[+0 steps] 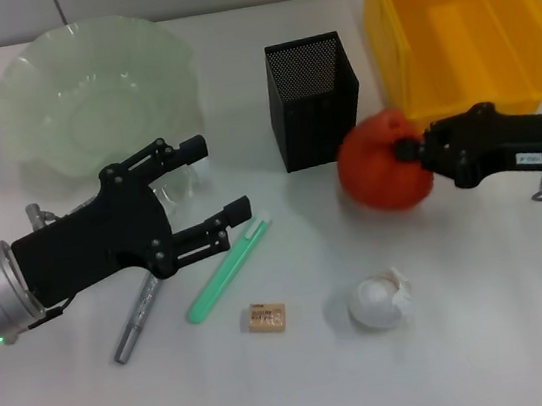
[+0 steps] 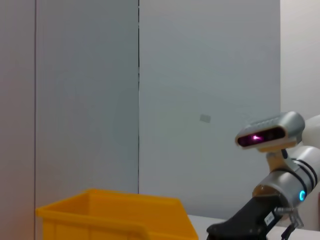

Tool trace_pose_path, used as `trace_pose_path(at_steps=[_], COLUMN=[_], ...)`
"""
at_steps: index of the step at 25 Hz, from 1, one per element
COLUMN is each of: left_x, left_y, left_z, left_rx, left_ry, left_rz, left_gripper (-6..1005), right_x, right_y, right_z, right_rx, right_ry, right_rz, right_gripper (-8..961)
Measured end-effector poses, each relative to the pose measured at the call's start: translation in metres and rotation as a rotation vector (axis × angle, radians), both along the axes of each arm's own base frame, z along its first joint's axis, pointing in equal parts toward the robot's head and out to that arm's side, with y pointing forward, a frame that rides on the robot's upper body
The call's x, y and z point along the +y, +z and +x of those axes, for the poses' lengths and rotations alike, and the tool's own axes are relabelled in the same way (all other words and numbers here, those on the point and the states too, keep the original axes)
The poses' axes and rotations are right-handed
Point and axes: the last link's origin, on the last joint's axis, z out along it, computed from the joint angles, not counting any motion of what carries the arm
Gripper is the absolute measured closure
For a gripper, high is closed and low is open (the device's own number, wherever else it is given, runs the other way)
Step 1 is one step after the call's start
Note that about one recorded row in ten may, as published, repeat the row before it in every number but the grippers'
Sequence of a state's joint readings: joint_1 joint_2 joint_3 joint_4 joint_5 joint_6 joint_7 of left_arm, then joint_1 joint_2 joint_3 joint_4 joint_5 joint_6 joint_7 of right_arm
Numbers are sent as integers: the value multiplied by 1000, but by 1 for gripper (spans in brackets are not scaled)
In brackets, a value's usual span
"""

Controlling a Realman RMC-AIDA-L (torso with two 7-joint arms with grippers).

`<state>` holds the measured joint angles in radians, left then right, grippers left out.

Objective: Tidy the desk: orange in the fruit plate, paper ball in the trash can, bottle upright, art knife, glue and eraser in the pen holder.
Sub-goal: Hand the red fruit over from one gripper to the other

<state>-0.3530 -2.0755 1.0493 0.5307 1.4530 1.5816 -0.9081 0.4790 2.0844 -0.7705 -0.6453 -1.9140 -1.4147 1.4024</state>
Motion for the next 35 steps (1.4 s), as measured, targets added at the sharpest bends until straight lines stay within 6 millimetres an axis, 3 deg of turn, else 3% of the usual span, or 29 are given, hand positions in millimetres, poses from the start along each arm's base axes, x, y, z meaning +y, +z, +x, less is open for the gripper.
trace_pose_path(at_steps=[16,23,35], left_x=[19,24,24], left_y=[-7,-13,-17], left_z=[22,34,40], left_rx=[-37,-38,-31], left_ry=[-1,-16,-35], left_rz=[-78,-141,-168], left_gripper=[248,250,255], right_x=[-35,-34,-19], right_y=[46,64,64], right_z=[-18,-34,-58], right_rx=[130,104,97], right_ry=[164,240,326], right_rz=[-12,-14,-30], right_gripper=[921,920,921])
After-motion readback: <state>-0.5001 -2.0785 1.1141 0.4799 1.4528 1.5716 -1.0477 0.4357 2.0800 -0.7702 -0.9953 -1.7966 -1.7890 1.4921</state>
